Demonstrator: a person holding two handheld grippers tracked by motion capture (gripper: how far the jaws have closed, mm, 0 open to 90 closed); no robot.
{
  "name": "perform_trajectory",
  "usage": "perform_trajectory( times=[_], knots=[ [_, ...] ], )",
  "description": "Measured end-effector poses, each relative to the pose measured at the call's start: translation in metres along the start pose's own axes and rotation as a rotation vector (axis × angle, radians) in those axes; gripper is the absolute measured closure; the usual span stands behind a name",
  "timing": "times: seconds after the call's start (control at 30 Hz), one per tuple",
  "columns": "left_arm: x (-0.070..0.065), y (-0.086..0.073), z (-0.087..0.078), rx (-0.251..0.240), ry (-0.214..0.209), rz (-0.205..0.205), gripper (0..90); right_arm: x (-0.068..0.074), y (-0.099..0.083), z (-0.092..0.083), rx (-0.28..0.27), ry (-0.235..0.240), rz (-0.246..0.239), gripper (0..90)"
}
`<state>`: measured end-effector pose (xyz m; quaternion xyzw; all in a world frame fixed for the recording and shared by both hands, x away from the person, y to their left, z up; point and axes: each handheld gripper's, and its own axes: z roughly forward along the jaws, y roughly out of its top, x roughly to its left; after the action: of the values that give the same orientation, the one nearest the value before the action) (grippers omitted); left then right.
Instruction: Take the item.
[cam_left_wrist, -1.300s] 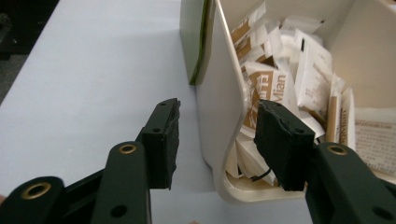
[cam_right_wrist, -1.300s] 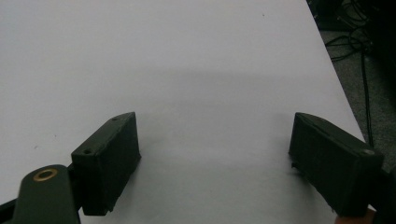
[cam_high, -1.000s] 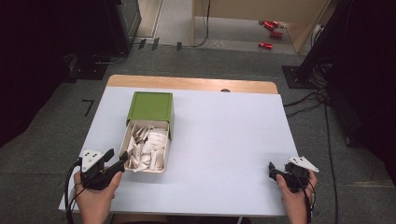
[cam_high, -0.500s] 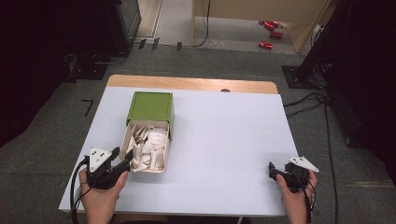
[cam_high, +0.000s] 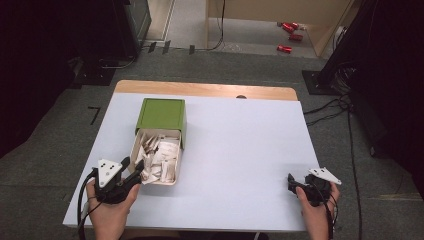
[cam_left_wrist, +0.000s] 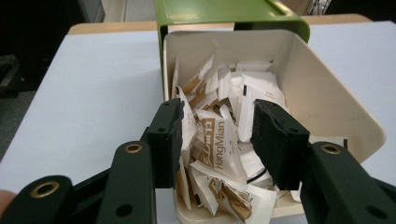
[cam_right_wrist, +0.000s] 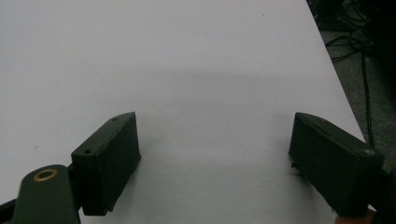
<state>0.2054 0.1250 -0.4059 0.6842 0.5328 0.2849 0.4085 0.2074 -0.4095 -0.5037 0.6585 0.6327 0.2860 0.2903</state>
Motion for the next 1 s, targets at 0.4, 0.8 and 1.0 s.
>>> perform_trajectory(
  times=[0.4, 0.8, 1.0],
  knots=[
    [-0.004, -0.01, 0.023, 0.086, -0.001, 0.034, 63.1, 0.0, 0.0, 0.0, 0.0, 0.001, 0.0, 15.9],
    [-0.005, -0.021, 0.04, 0.136, 0.007, 0.044, 64.9, 0.0, 0.0, 0.0, 0.0, 0.001, 0.0, 15.9],
    [-0.003, -0.021, 0.038, 0.128, -0.015, 0.041, 74.0, 0.0, 0.0, 0.0, 0.0, 0.001, 0.0, 15.9]
  ],
)
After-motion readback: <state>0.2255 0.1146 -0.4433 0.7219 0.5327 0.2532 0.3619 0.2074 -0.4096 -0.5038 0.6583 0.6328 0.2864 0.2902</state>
